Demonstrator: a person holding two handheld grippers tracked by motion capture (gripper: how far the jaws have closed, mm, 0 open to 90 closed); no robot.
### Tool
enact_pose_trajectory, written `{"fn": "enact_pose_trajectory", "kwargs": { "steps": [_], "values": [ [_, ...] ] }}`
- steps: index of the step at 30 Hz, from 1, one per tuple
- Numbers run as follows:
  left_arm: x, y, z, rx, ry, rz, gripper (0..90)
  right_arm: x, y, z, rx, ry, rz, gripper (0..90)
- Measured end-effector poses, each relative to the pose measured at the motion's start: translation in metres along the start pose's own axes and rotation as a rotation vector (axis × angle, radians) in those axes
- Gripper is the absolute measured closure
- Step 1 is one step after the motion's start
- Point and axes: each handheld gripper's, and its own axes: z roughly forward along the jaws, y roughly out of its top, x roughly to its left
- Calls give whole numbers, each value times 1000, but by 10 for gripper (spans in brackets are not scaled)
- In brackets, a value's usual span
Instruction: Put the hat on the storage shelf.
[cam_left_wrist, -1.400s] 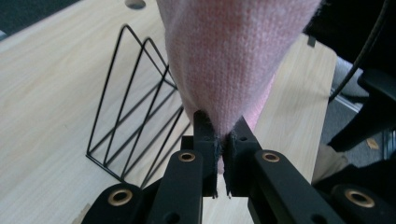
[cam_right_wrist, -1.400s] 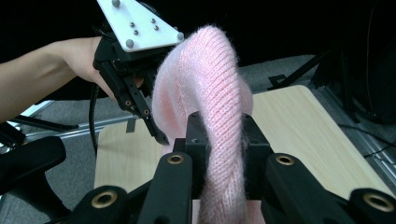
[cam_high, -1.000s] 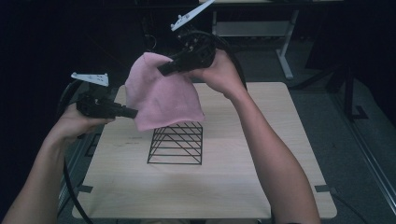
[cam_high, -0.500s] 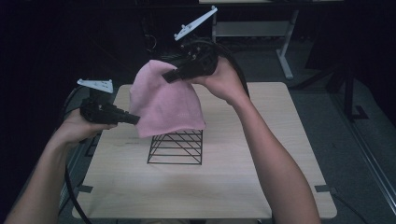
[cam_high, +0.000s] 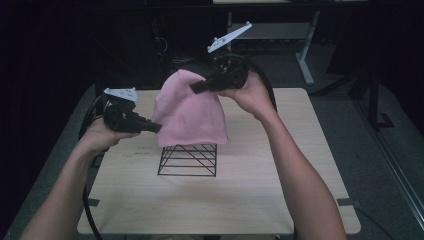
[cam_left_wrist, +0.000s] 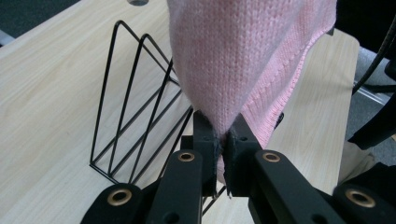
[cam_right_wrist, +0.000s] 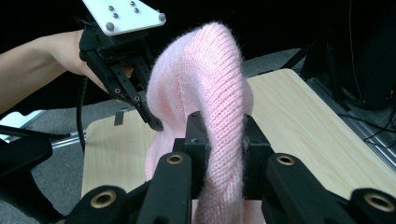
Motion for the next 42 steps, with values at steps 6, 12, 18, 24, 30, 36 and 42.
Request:
{"fn": "enact_pose_trajectory", "kwargs": {
  "steps": [6, 12, 18, 24, 30, 36, 42],
  "values": [
    [0, -9, 0, 9, 9, -2, 852, 4, -9, 6, -21, 26, -3, 772],
    [3, -25, 0, 6, 10, -27, 852, 9, -14, 17, -12, 51, -6, 768],
    [5, -36, 0, 6, 18, -43, 852, 17, -17, 28, -10, 84, -26, 766],
    [5, -45, 0, 19, 30, -46, 852, 19, -23, 36, -10, 103, -31, 764],
    [5, -52, 5, 39, 45, -47, 852, 19, -34, 43, -4, 131, -30, 754],
    [5, -59, 12, 52, 47, -51, 852, 18, -44, 50, -3, 142, -28, 752],
    [5, -66, 19, 63, 45, -56, 852, 17, -55, 55, 4, 164, -2, 746]
  ]
}}
